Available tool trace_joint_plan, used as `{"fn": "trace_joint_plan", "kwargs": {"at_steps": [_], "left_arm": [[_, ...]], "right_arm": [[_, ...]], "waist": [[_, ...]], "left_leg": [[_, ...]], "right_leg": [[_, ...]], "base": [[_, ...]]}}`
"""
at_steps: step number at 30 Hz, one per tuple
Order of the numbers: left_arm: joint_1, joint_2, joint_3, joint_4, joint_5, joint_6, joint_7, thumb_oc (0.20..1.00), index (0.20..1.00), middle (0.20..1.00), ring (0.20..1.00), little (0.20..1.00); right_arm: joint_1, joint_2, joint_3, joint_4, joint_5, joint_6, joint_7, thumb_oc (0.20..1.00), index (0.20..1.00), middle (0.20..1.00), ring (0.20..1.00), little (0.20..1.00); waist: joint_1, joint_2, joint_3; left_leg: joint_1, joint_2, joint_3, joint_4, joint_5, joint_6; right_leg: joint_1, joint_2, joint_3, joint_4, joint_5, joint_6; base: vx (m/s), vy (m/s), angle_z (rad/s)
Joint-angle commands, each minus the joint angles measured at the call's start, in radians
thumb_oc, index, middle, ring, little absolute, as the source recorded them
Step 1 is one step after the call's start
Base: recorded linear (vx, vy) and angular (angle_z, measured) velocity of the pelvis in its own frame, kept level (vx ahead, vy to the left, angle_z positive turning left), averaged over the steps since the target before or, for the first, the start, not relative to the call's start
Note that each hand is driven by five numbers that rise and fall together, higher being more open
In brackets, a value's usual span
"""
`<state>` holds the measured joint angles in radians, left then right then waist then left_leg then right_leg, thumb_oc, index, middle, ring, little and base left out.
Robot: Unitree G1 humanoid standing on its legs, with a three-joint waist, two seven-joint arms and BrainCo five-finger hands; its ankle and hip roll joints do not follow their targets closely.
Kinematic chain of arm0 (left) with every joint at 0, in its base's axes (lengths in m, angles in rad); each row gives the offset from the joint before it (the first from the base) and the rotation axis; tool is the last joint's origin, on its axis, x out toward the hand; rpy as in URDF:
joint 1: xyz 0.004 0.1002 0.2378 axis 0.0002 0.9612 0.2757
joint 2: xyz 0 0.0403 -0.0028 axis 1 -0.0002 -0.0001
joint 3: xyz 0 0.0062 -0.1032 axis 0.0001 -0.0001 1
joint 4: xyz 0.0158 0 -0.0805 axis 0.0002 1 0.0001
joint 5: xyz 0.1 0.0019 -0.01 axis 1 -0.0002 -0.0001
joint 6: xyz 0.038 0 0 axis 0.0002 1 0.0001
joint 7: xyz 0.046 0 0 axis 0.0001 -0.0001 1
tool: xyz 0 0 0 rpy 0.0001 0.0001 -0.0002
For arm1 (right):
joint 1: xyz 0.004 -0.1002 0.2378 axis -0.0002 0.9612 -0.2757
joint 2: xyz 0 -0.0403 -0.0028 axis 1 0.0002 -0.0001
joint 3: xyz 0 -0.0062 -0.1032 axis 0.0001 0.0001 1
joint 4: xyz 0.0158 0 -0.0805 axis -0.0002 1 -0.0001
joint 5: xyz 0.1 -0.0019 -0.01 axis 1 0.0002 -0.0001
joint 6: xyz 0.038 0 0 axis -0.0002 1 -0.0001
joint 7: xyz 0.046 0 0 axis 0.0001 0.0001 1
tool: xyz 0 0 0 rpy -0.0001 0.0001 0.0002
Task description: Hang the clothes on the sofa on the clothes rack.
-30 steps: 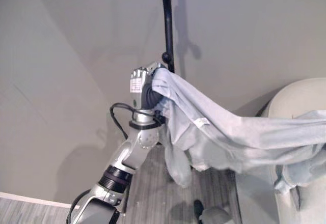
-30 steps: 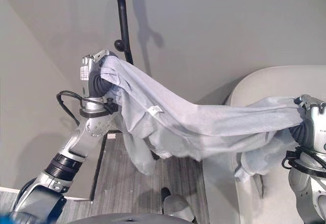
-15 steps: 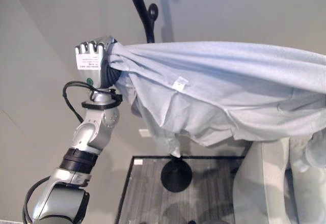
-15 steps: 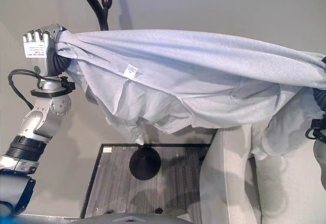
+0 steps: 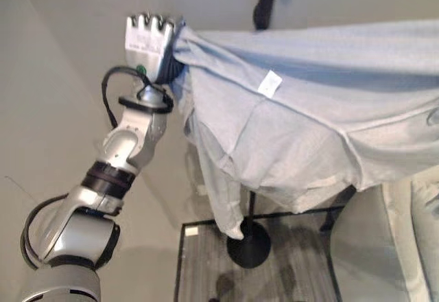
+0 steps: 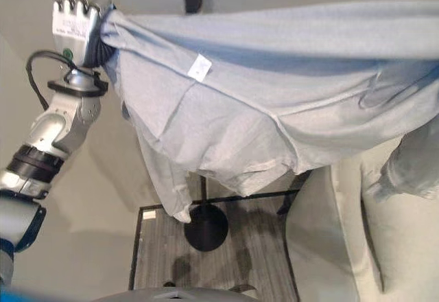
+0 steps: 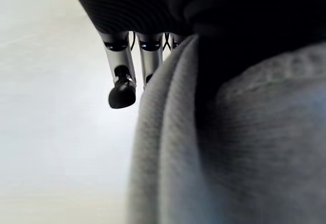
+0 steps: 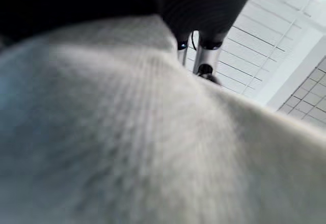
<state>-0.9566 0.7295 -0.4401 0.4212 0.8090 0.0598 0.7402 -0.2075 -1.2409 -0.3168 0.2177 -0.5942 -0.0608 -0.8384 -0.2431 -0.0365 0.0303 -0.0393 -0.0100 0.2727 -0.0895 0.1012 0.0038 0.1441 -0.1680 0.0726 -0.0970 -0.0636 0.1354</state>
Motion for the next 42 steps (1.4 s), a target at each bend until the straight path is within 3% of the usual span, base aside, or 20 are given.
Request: {"fn": "trace_joint_plan", "kwargs": {"at_steps": [1, 5, 10, 16, 17, 18, 20, 24, 31, 37, 40, 41, 42], "left_arm": [[-0.142, 0.012, 0.033, 0.071, -0.002, 0.065, -0.003, 0.2, 0.2, 0.2, 0.2, 0.2], [-0.267, -0.012, -0.042, 0.205, -0.037, 0.087, -0.041, 0.2, 0.2, 0.2, 0.2, 0.2], [-0.365, -0.04, -0.17, 0.345, -0.066, 0.064, -0.078, 0.2, 0.2, 0.2, 0.2, 0.2], [-0.404, -0.084, -0.328, 0.531, -0.057, 0.03, -0.135, 0.2, 0.2, 0.2, 0.2, 0.2], [-0.404, -0.084, -0.328, 0.531, -0.057, 0.03, -0.135, 0.2, 0.2, 0.2, 0.2, 0.2], [-0.391, -0.109, -0.367, 0.58, -0.049, 0.018, -0.159, 0.2, 0.2, 0.2, 0.2, 0.2], [-0.377, -0.117, -0.373, 0.589, -0.04, 0.015, -0.168, 0.2, 0.2, 0.2, 0.2, 0.2], [-0.29, -0.162, -0.362, 0.61, -0.031, 0.002, -0.187, 0.2, 0.2, 0.2, 0.2, 0.2], [-0.091, -0.223, -0.271, 0.497, -0.052, -0.013, -0.204, 0.2, 0.2, 0.2, 0.2, 0.2], [0.21, -0.304, -0.085, 0.351, -0.169, -0.028, -0.173, 0.2, 0.2, 0.2, 0.2, 0.2], [0.36, -0.391, -0.01, 0.284, -0.307, -0.069, -0.161, 0.2, 0.2, 0.2, 0.2, 0.2], [0.363, -0.389, -0.01, 0.282, -0.307, -0.069, -0.161, 0.2, 0.2, 0.2, 0.2, 0.2], [0.433, -0.467, 0.024, 0.275, -0.483, -0.103, -0.162, 0.2, 0.2, 0.2, 0.2, 0.2]], "right_arm": [[-0.133, -0.126, 0.042, 0.049, 0.083, 0.035, 0.04, 0.2, 0.2, 0.2, 0.2, 0.2], [-0.34, -0.146, 0.23, 0.161, 0.129, 0.051, 0.106, 0.2, 0.2, 0.2, 0.2, 0.2], [-0.576, -0.143, 0.463, 0.336, 0.206, 0.049, 0.147, 0.2, 0.2, 0.2, 0.2, 0.2], [-0.799, -0.087, 0.723, 0.544, 0.261, 0.025, 0.2, 0.2, 0.2, 0.2, 0.2, 0.2], [-0.799, -0.087, 0.723, 0.544, 0.261, 0.025, 0.2, 0.2, 0.2, 0.2, 0.2, 0.2], [-0.867, -0.053, 0.812, 0.614, 0.268, 0.019, 0.225, 0.2, 0.2, 0.2, 0.2, 0.2], [-0.883, -0.039, 0.839, 0.631, 0.265, 0.016, 0.235, 0.2, 0.2, 0.2, 0.2, 0.2], [-0.823, 0.018, 0.836, 0.679, 0.274, 0.001, 0.264, 0.2, 0.2, 0.2, 0.2, 0.2], [-0.488, 0.132, 0.621, 0.558, 0.299, -0.017, 0.288, 0.2, 0.2, 0.2, 0.2, 0.2], [-0.155, 0.38, 0.386, 0.238, 0.324, -0.054, 0.247, 0.2, 0.2, 0.2, 0.2, 0.2], [-0.077, 0.557, 0.377, 0.161, 0.371, -0.082, 0.237, 0.2, 0.2, 0.2, 0.2, 0.2], [-0.075, 0.558, 0.378, 0.16, 0.371, -0.082, 0.237, 0.2, 0.2, 0.2, 0.2, 0.2], [-0.07, 0.669, 0.415, 0.147, 0.436, -0.096, 0.244, 0.2, 0.2, 0.2, 0.2, 0.2]], "waist": [[0.076, 0.016, -0.042], [0.078, 0.016, -0.053], [0.075, 0.024, -0.057], [0.063, 0.037, -0.057], [0.063, 0.037, -0.057], [0.061, 0.045, -0.049], [0.061, 0.049, -0.044], [0.063, 0.054, -0.027], [0.076, 0.038, -0.012], [0.078, 0.024, -0.001], [0.083, 0.021, 0.001], [0.083, 0.021, -0.001], [0.084, 0.02, 0.0]], "left_leg": [[0.004, 0.113, 0.015, 0.045, -0.03, -0.105], [0.02, 0.091, 0.031, 0.028, -0.044, -0.089], [0.035, 0.079, 0.043, 0.013, -0.047, -0.083], [0.043, 0.078, 0.058, 0.005, -0.046, -0.085], [0.043, 0.078, 0.058, 0.005, -0.046, -0.085], [0.04, 0.08, 0.062, 0.003, -0.042, -0.089], [0.037, 0.081, 0.063, 0.002, -0.04, -0.091], [0.025, 0.086, 0.062, 0.002, -0.035, -0.093], [0.013, 0.095, 0.046, 0.002, -0.03, -0.091], [0.033, 0.103, 0.047, 0.003, -0.038, -0.081], [0.047, 0.105, 0.048, 0.007, -0.046, -0.076], [0.045, 0.107, 0.049, 0.004, -0.041, -0.076], [0.052, 0.107, 0.052, 0.008, -0.044, -0.074]], "right_leg": [[-0.002, 0.017, 0.01, 0.11, -0.046, -0.003], [-0.017, -0.004, 0.022, 0.106, -0.019, 0.015], [-0.028, -0.015, 0.03, 0.095, 0.003, 0.028], [-0.031, -0.015, 0.035, 0.071, 0.023, 0.035], [-0.031, -0.015, 0.035, 0.071, 0.023, 0.035], [-0.036, -0.014, 0.035, 0.063, 0.031, 0.037], [-0.038, -0.013, 0.036, 0.06, 0.033, 0.037], [-0.045, -0.008, 0.036, 0.047, 0.035, 0.035], [-0.051, 0.0, 0.025, 0.044, 0.027, 0.026], [-0.04, 0.01, 0.024, 0.052, 0.009, 0.008], [-0.03, 0.014, 0.028, 0.051, -0.002, -0.004], [-0.034, 0.016, 0.029, 0.051, 0.002, -0.006], [-0.03, 0.018, 0.034, 0.05, 0.0, -0.012]], "base": [[0.07, 0.04, 0.02], [0.1, 0.046, -0.09], [0.06, 0.001, -0.13], [0.05, -0.017, -0.05], [0.05, -0.039, -0.03], [0.04, -0.033, -0.02], [0.02, -0.021, -0.01], [0.0, -0.04, -0.06], [-0.02, -0.056, 0.03], [-0.01, -0.046, -0.02], [-0.01, -0.034, -0.01], [-0.01, -0.037, -0.03], [-0.03, -0.043, -0.05]]}}
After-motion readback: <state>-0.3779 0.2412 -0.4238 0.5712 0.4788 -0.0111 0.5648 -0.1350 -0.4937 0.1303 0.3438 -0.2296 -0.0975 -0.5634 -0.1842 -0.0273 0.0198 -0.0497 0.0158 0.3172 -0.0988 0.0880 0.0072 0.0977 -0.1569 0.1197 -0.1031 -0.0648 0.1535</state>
